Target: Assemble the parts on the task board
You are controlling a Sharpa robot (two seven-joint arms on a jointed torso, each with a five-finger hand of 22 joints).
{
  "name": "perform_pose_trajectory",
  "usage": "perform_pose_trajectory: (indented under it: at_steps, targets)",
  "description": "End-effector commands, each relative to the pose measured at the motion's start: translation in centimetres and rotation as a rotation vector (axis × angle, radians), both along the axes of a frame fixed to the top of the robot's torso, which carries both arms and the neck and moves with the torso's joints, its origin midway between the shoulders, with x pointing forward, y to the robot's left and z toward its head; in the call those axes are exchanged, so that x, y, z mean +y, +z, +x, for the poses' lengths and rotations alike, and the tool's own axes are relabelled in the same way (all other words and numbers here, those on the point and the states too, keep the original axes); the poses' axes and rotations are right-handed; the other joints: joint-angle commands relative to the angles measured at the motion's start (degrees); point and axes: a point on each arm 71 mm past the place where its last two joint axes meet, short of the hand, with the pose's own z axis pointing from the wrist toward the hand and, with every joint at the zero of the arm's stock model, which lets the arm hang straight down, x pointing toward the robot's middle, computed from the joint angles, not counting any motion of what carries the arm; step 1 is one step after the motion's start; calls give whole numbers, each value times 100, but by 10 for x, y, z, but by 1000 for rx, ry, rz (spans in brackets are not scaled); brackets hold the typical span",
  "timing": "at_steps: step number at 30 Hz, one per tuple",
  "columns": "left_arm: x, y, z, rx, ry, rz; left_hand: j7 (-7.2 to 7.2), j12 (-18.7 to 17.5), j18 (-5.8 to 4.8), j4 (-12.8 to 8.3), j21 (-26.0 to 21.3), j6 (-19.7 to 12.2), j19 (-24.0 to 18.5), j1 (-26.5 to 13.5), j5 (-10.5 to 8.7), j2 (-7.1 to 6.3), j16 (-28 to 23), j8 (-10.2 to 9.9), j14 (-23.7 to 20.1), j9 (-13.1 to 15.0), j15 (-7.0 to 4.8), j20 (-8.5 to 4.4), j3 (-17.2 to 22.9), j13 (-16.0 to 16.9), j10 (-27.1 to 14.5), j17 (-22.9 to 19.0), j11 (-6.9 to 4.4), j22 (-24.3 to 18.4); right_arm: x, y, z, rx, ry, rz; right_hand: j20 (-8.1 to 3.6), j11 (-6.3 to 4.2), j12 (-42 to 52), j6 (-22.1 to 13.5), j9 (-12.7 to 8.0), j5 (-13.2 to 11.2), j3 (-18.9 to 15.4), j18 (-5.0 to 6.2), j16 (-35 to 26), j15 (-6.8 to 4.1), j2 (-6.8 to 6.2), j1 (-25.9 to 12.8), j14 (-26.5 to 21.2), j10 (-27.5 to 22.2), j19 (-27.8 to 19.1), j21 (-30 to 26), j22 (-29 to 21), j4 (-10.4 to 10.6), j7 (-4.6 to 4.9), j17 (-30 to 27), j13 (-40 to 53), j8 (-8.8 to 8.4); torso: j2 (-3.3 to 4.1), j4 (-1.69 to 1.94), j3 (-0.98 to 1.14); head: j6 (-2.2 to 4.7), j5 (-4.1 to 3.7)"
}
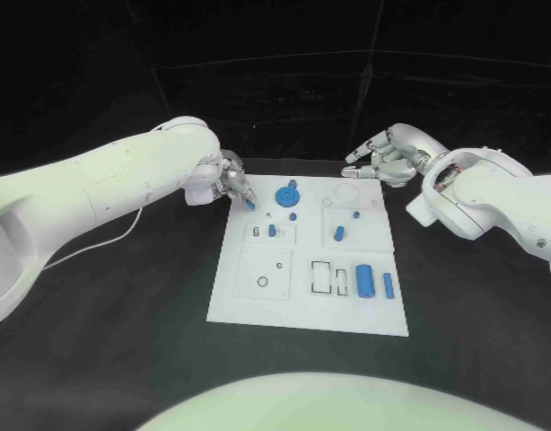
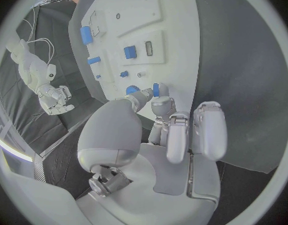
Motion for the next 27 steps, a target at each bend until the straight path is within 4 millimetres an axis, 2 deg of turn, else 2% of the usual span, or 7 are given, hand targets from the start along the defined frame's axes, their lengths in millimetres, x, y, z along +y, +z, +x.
perform_pose_trajectory:
  at_steps: [1, 3, 5, 9, 14, 20, 27]
  targets:
    - [-5, 6, -5, -58, 24, -80, -44, 41, 24, -792, -30, 21, 81, -63, 51, -19, 18, 46, 605, 17, -27, 17, 849, -5, 49, 1509, -10, 20, 1, 1, 0, -1, 10, -2, 6, -26, 19, -2, -5, 34, -29, 102, -22, -51, 58, 7, 172, -6, -32, -31, -6, 4, -8, 2, 3, 23, -20, 29, 3, -13, 6]
    - [-4, 5, -11, -67, 20, -92, -47, 51, 24, -806, -29, 24, 83, -81, 71, -34, 18, 61, 605, 24, -29, 15, 872, 3, 59, 1509, -14, 23, 1, 1, 0, 0, 11, -2, 5, -26, 20, -2, -5, 45, -32, 102, -22, -51, 59, 9, 173, -7, -32, -32, -6, 5, -8, 4, 3, 24, -20, 32, 1, -14, 6]
    - [-3, 4, -18, -73, 14, -102, -50, 55, 23, -814, -28, 27, 84, -90, 81, -43, 18, 69, 605, 28, -30, 14, 883, 5, 65, 1509, -15, 25, 1, 1, 0, 0, 11, -3, 5, -26, 20, -2, -5, 53, -34, 102, -21, -51, 60, 11, 173, -7, -32, -33, -7, 6, -8, 5, 2, 25, -14, 17, 3, -6, 17]
    - [0, 0, -30, -81, 2, -102, -60, 60, 21, -845, -21, 41, 90, -122, 123, -76, 18, 102, 605, 41, -36, 8, 925, 3, 82, 1509, -25, 36, 1, 1, 1, 3, 11, -5, 5, -27, 22, -2, -5, 67, -38, 101, -23, -52, 63, 13, 173, -8, -30, -33, -6, 8, -8, 3, 2, 27, -23, 30, 2, -14, 15]
    - [4, -8, -41, -86, -11, -69, -78, 49, 18, -882, -15, 71, 98, -194, 271, -127, 18, 164, 605, 65, -48, -4, 1002, -25, 103, 1509, -41, 50, 1, 0, 1, 4, 11, -6, 5, -27, 21, -2, -5, 83, -42, 102, -24, -52, 66, 17, 174, -9, -32, -37, -10, 10, -9, 4, -1, 29, -13, 23, 3, -6, 33]
    - [5, -16, -48, -80, -26, -32, -90, 6, 20, -894, -23, 76, 97, -253, 365, -149, 18, 210, 605, 84, -57, -12, 1051, -91, 99, 1509, -51, 42, 1, 0, 1, 6, 12, -6, 4, -28, 19, -3, -5, 108, -47, 102, -25, -53, 70, 25, 175, -13, -30, -37, -9, 12, -9, 5, -6, 32, -11, 10, 3, -7, 37]
    - [1, -20, -53, -70, -46, -22, -97, 8, 20, -902, -24, 82, 98, -287, 417, -166, 18, 240, 605, 97, -61, -16, 1071, -94, 109, 1509, -57, 43, 2, 0, 1, 7, 14, -7, 4, -28, 19, -3, -5, 128, -50, 101, -25, -53, 74, 32, 176, -14, -26, -36, -6, 13, -10, 7, -8, 34, -9, 11, 5, -8, 32]
